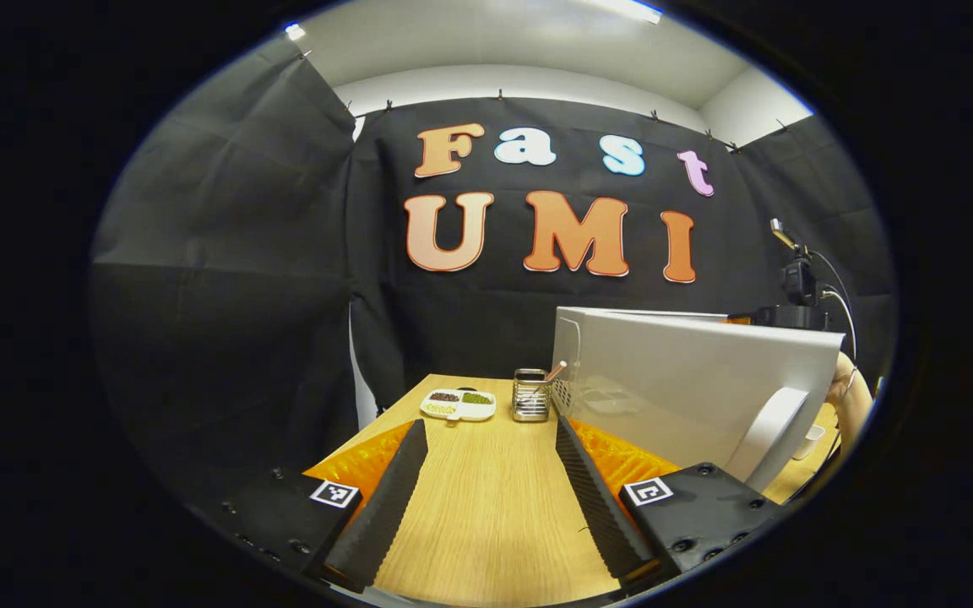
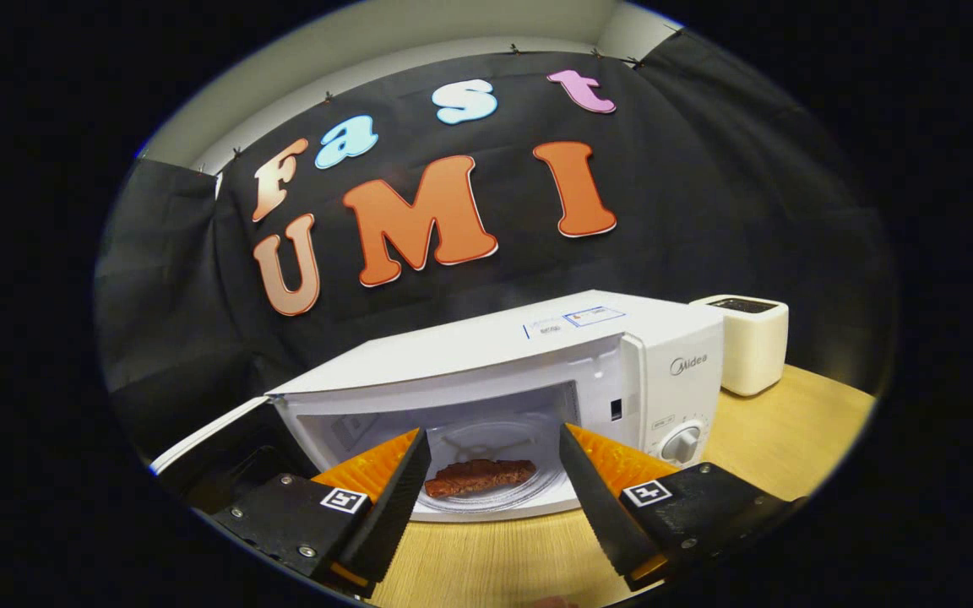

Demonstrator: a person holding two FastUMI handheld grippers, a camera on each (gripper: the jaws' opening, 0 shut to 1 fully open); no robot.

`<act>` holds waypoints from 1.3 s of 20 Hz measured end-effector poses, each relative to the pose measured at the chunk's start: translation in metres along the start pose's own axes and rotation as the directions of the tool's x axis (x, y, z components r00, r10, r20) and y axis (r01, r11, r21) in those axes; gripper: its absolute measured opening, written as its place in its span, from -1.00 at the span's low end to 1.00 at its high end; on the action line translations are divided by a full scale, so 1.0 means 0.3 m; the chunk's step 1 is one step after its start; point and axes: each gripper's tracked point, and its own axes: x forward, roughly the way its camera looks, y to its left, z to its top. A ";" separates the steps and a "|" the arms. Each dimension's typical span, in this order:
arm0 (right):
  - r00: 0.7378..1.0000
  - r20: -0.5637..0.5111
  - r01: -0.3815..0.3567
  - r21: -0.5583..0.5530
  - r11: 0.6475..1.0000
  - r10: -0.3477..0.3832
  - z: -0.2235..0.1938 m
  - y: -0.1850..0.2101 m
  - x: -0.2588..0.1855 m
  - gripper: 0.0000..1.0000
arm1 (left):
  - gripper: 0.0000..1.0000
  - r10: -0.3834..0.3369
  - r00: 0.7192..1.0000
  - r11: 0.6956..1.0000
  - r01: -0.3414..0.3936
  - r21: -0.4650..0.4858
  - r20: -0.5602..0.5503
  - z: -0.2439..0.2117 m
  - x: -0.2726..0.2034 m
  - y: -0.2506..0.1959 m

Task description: Open the microwave oven with the left hand, put the food in, and close the microwave oven.

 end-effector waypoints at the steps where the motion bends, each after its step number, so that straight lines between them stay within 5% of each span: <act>1: 1.000 0.009 -0.011 -0.004 1.000 0.011 0.028 -0.014 -0.038 0.89 | 0.96 -0.002 1.000 1.000 0.002 0.003 0.003 0.007 -0.007 -0.012; 8: 0.994 0.112 0.006 -0.075 0.997 0.002 0.205 -0.179 -0.294 0.89 | 1.00 -0.114 0.992 0.993 0.114 -0.007 -0.054 -0.025 -0.015 -0.171; 11: 0.989 0.144 0.034 -0.093 0.995 -0.020 0.254 -0.270 -0.380 0.89 | -0.23 -0.156 0.985 0.988 0.155 -0.023 -0.073 -0.052 -0.001 -0.241; 14: 0.985 0.171 0.054 -0.099 0.994 -0.037 0.284 -0.345 -0.445 0.89 | -0.27 -0.171 0.983 0.985 0.170 -0.025 -0.070 -0.068 0.025 -0.297; 15: 0.984 0.172 0.057 -0.093 0.994 -0.040 0.286 -0.368 -0.463 0.89 | -0.85 -0.195 0.977 0.981 0.192 -0.041 -0.087 -0.072 0.019 -0.329; 26: 0.975 0.179 0.145 -0.050 0.988 -0.133 0.287 -0.644 -0.579 0.89 | -0.91 -0.350 0.932 0.937 0.347 -0.046 -0.095 -0.071 0.096 -0.704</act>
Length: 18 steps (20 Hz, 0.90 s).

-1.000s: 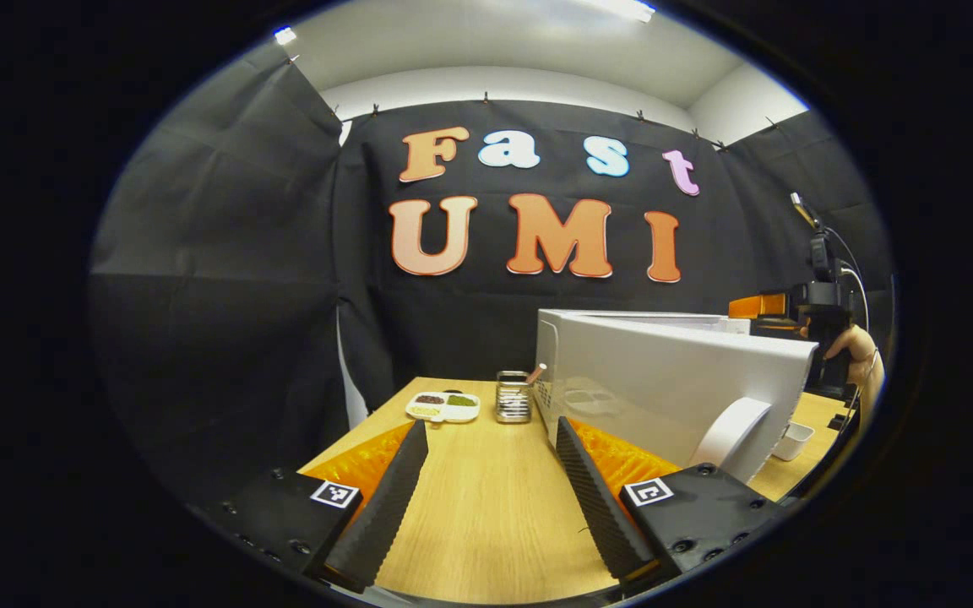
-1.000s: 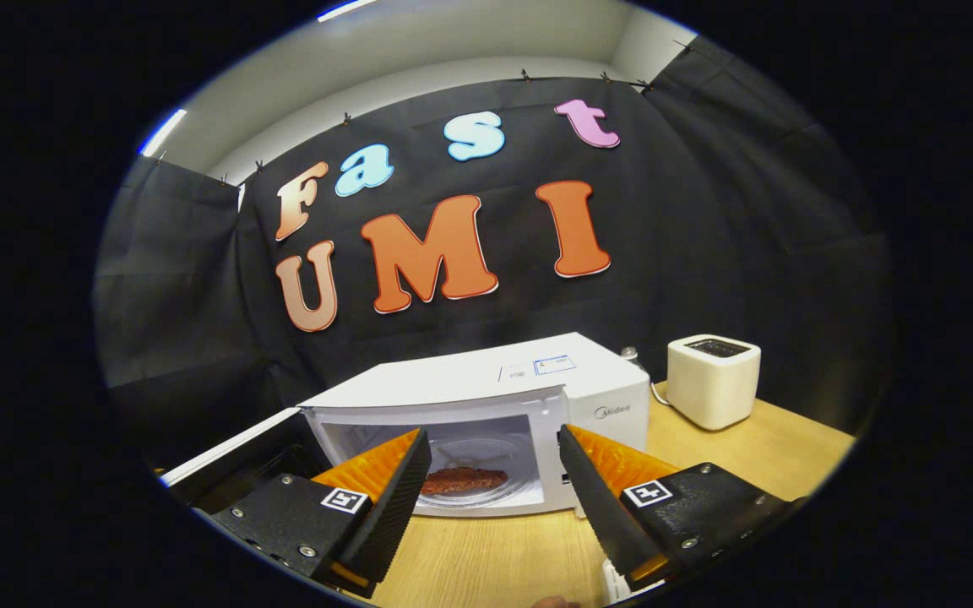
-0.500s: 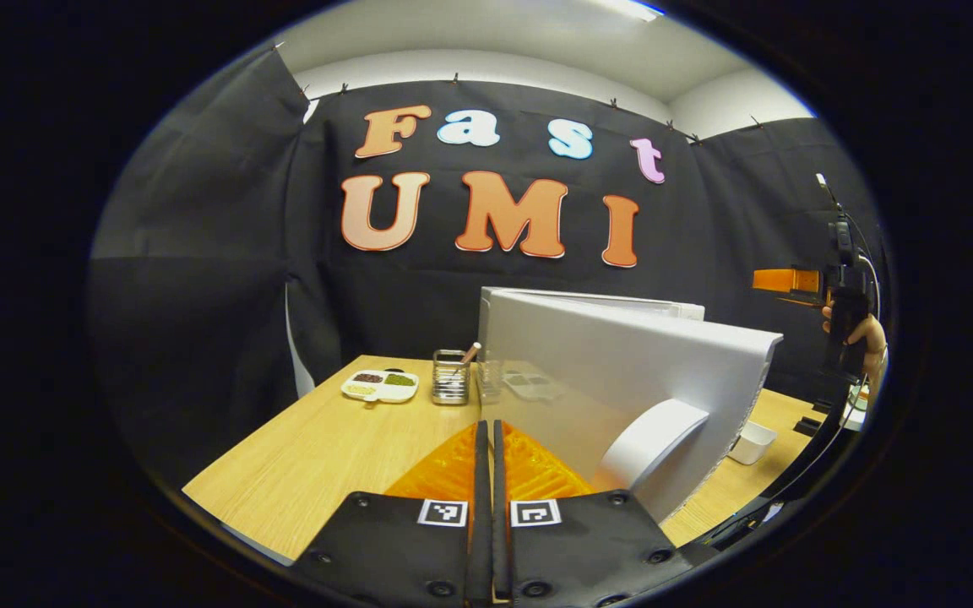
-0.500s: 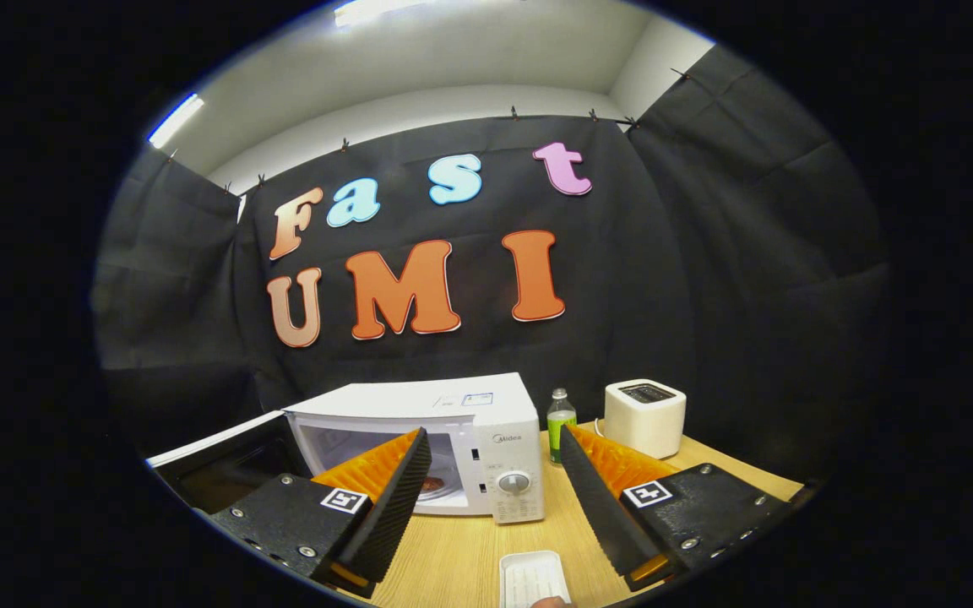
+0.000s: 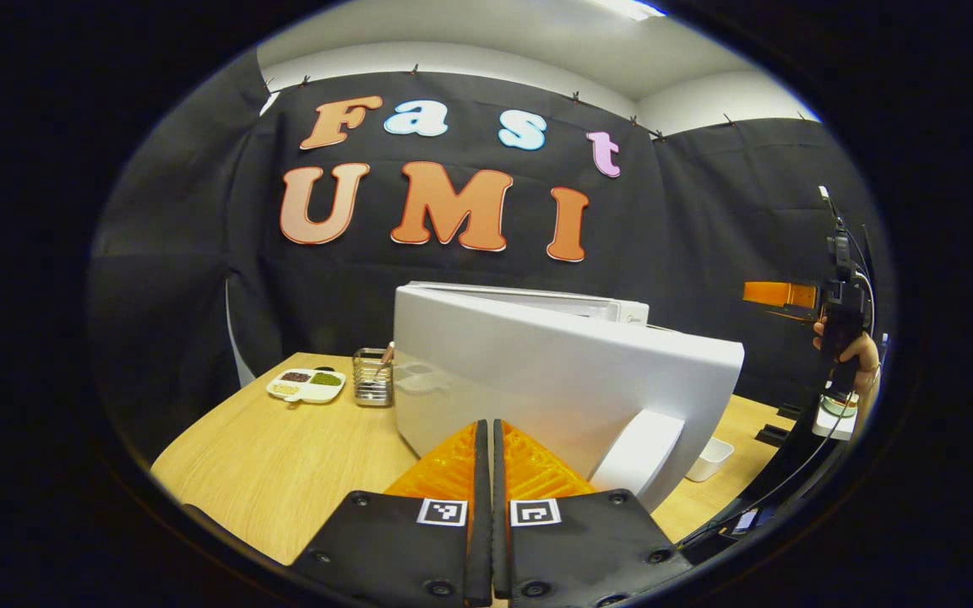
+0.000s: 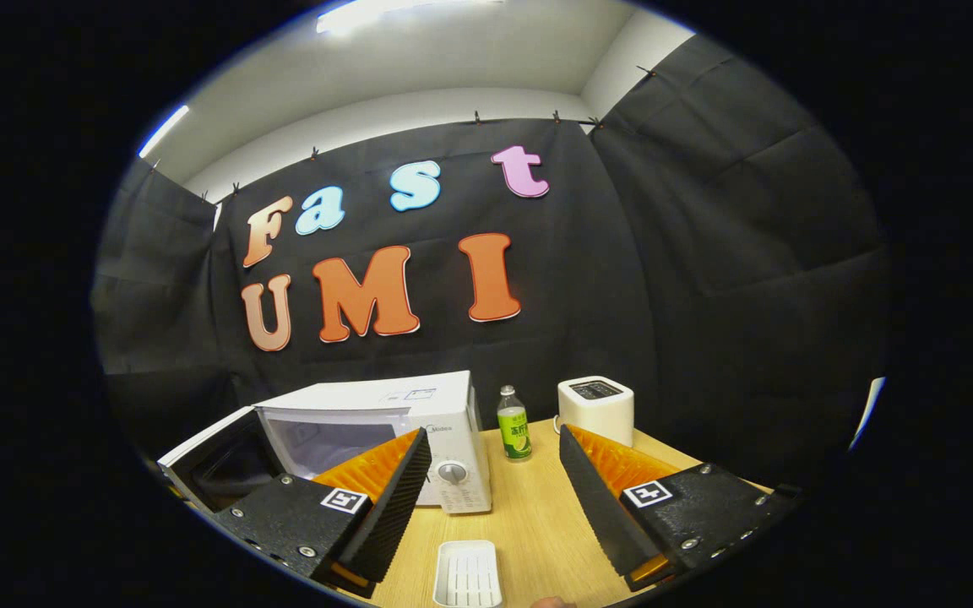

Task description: Open the microwave oven with the left hand, put the food in, and close the microwave oven.

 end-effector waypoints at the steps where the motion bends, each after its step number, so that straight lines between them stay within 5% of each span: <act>1: 1.000 0.001 0.009 0.001 1.000 -0.009 0.002 -0.022 -0.009 0.89 | -0.94 -0.012 1.000 1.000 0.012 0.000 -0.002 0.005 0.025 -0.028; 13: 0.995 0.015 0.101 0.018 0.995 -0.101 0.003 -0.236 -0.059 0.89 | -0.94 -0.046 0.999 0.999 0.046 0.003 -0.008 0.064 0.366 -0.233; 18: 0.993 -0.013 0.121 0.034 0.992 -0.121 -0.050 -0.297 -0.062 0.89 | -0.90 -0.007 1.000 1.000 0.007 0.004 -0.022 0.065 0.512 -0.229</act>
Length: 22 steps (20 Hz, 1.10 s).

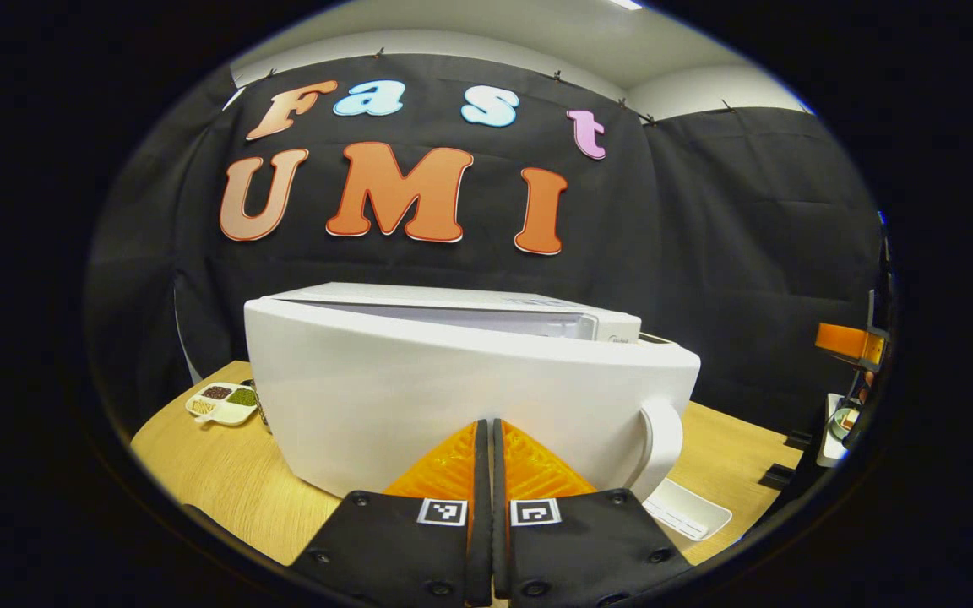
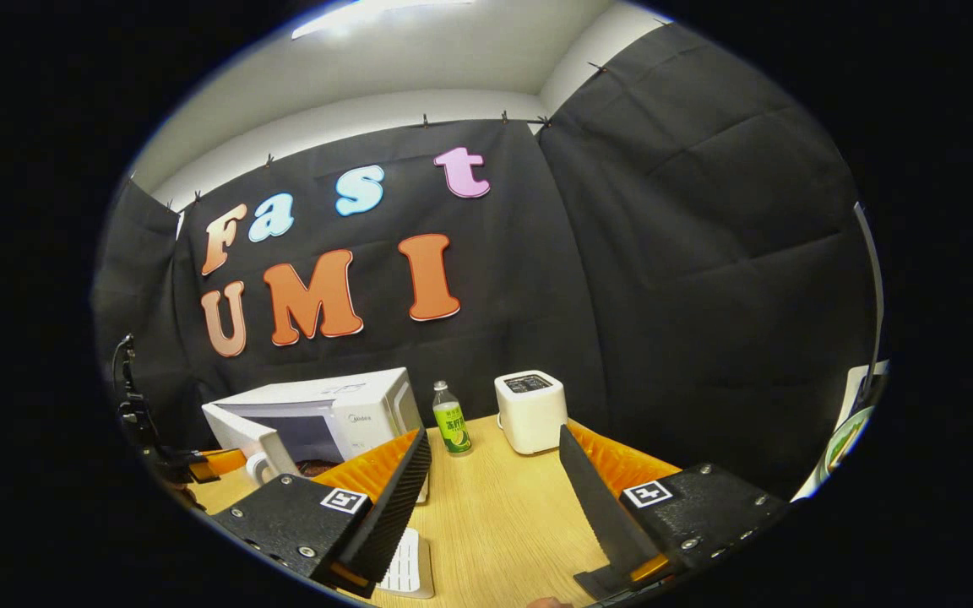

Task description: Open the microwave oven with the left hand, put the food in, and close the microwave oven.

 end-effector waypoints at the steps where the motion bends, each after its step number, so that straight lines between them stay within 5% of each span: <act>1: 1.000 0.004 0.012 -0.001 1.000 -0.012 -0.001 -0.018 0.001 0.89 | -0.90 0.010 1.000 1.000 -0.010 0.000 -0.003 -0.002 0.027 0.004; 15: 0.996 0.001 0.084 -0.033 0.996 -0.084 -0.046 -0.104 0.028 0.89 | -0.90 0.190 0.982 0.978 -0.189 0.083 -0.012 0.017 0.236 0.060; 19: 0.997 -0.008 0.073 -0.049 0.996 -0.073 -0.035 -0.069 0.020 0.89 | -0.89 0.163 0.986 0.986 -0.162 0.049 -0.034 0.022 0.250 0.058; 22: 0.999 0.004 0.051 -0.065 0.997 -0.051 0.003 -0.023 0.006 0.89 | -0.89 0.123 0.980 0.992 -0.121 0.026 -0.156 -0.041 0.186 0.071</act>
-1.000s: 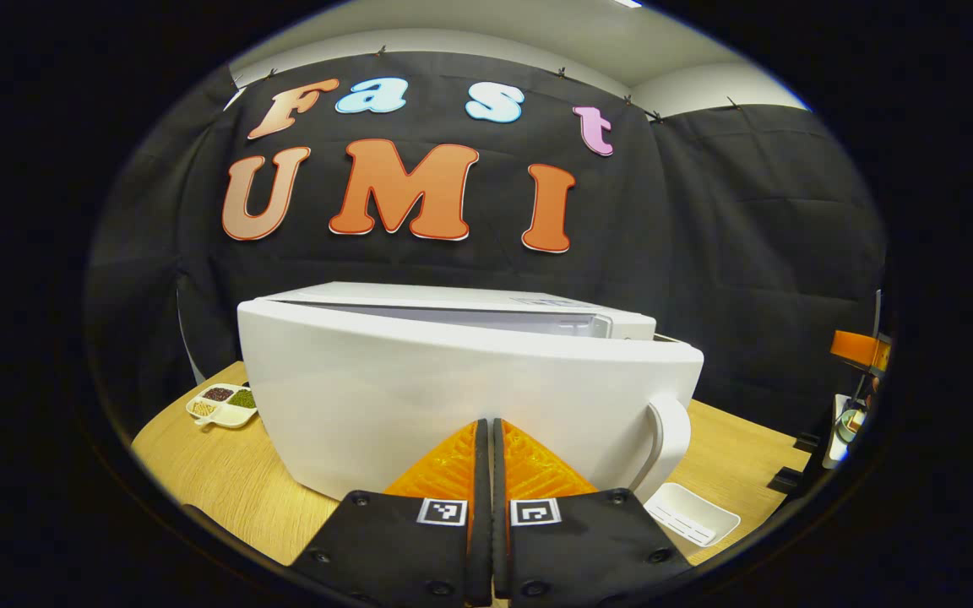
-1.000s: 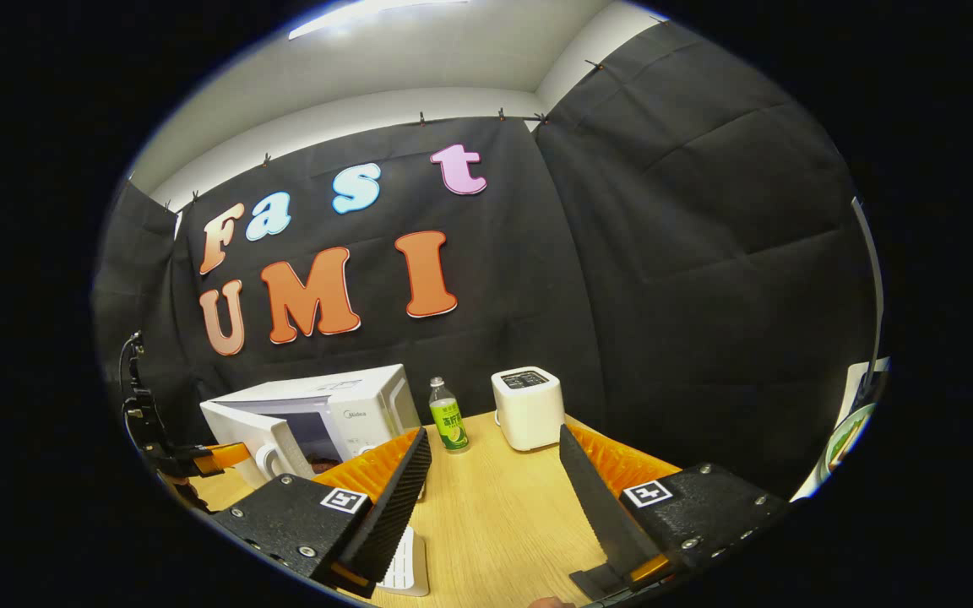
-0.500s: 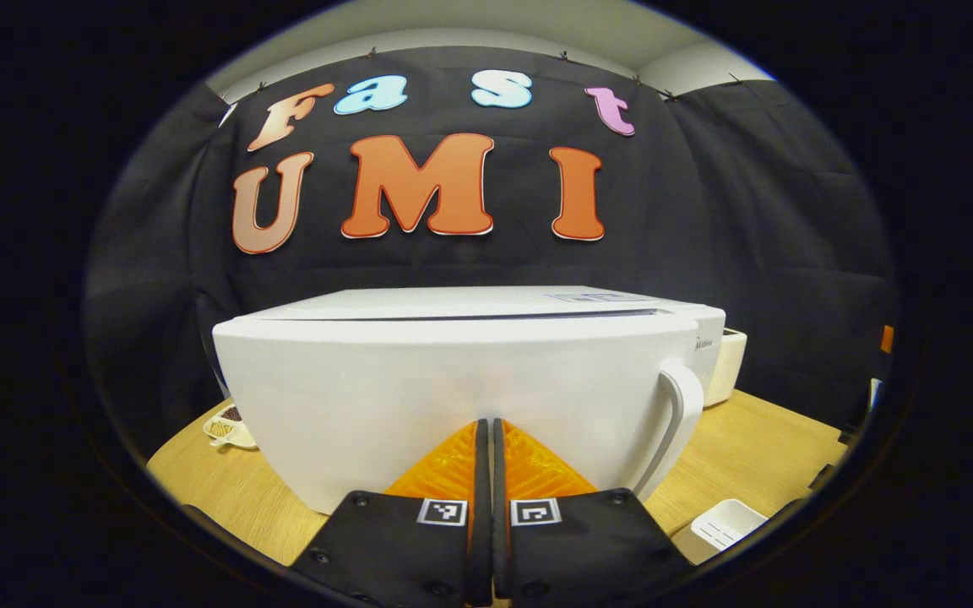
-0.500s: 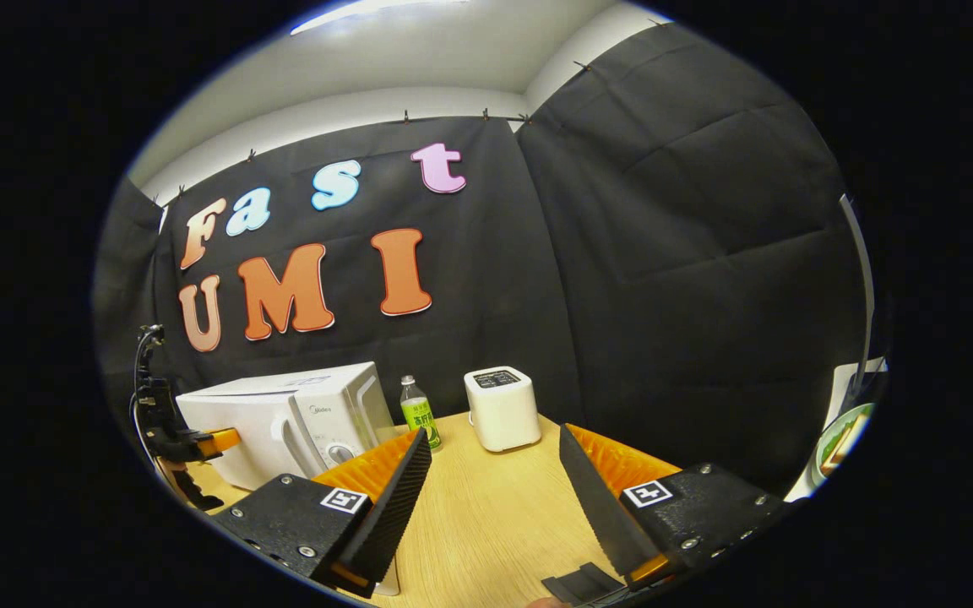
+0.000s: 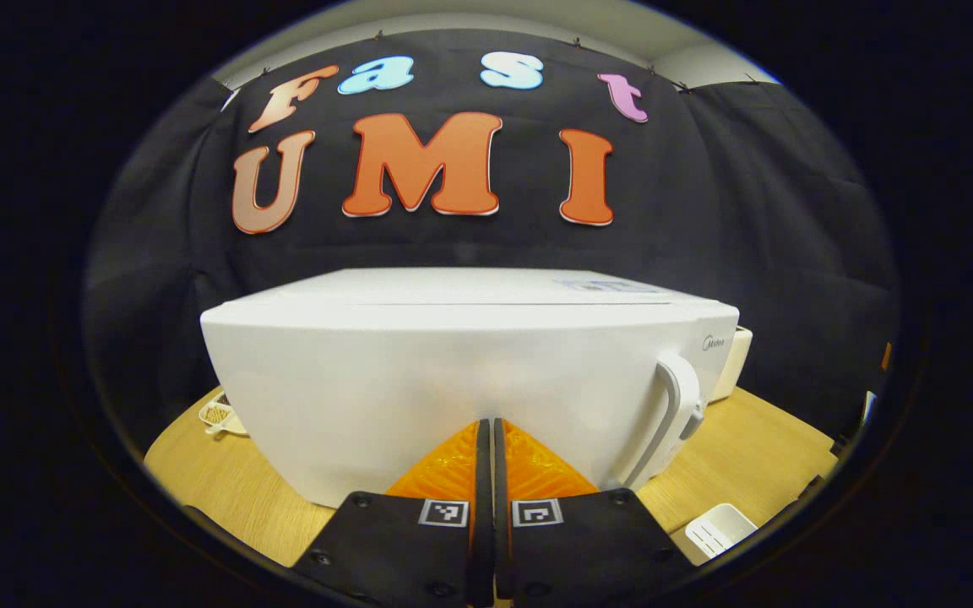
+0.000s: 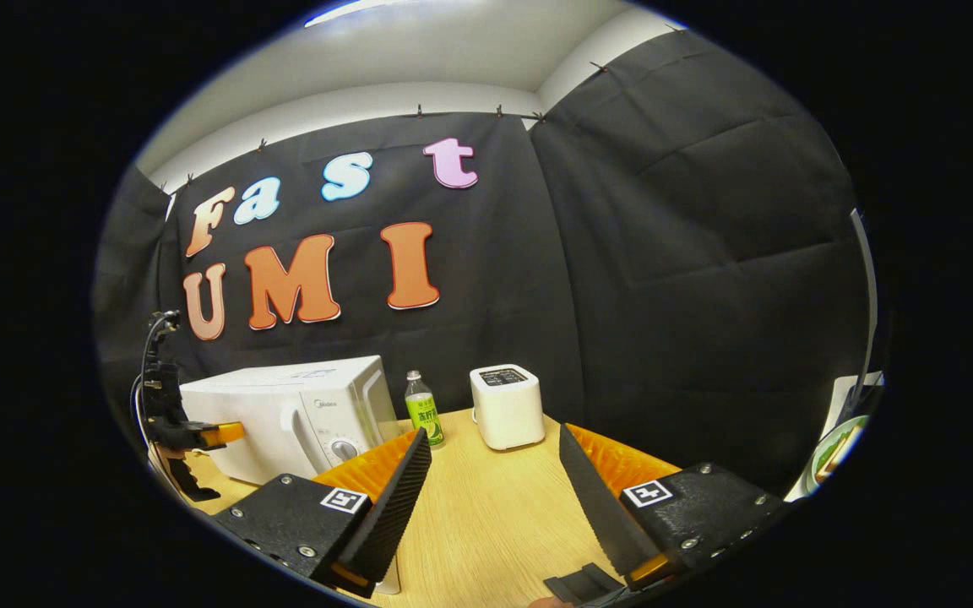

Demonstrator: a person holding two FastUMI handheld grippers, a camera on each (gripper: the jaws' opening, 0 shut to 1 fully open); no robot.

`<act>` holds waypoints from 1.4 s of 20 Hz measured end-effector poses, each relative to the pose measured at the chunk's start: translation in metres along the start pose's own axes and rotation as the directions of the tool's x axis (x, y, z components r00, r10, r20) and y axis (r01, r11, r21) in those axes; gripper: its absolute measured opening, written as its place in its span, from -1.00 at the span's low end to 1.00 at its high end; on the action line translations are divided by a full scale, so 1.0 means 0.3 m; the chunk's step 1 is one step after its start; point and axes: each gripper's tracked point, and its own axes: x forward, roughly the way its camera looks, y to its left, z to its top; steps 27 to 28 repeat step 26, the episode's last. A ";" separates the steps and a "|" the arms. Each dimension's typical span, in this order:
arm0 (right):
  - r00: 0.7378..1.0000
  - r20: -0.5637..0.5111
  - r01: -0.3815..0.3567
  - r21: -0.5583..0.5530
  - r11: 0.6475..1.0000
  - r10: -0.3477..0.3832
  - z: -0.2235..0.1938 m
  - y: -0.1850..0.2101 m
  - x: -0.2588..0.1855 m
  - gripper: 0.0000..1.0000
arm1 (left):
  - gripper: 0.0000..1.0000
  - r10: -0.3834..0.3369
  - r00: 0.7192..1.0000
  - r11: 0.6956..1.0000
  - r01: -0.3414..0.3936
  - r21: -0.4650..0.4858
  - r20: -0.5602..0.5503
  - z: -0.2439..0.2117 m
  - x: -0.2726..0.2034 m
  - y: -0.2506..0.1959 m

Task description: Open the microwave oven with the left hand, put the food in, and close the microwave oven.

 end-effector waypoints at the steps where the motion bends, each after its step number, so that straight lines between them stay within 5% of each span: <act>1: 1.000 0.007 -0.009 -0.007 1.000 0.009 0.018 0.020 -0.004 0.89 | -0.95 -0.005 1.000 1.000 0.005 0.004 0.003 0.010 -0.037 0.014; 8: 0.995 0.044 -0.093 -0.043 0.995 0.095 0.165 0.186 -0.038 0.89 | -0.54 0.012 0.984 1.000 -0.017 0.025 0.177 0.310 -0.410 0.203; 11: 0.990 0.053 -0.129 -0.070 0.989 0.133 0.257 0.249 -0.052 0.89 | 0.56 0.051 0.970 0.999 -0.053 0.003 0.238 0.427 -0.573 0.318; 13: 0.987 0.064 -0.141 -0.090 0.986 0.147 0.321 0.282 -0.058 0.88 | 0.94 0.094 0.953 0.995 -0.100 0.009 0.287 0.503 -0.694 0.416; 20: 0.969 0.078 -0.226 -0.090 0.970 0.233 0.428 0.416 -0.111 0.88 | 0.93 0.355 0.830 0.927 -0.371 -0.050 0.430 0.639 -1.057 0.764; 28: 0.969 0.053 -0.234 -0.106 0.966 0.241 0.456 0.462 -0.098 1.00 | 0.92 0.372 0.818 0.922 -0.381 -0.072 0.439 0.648 -1.111 0.818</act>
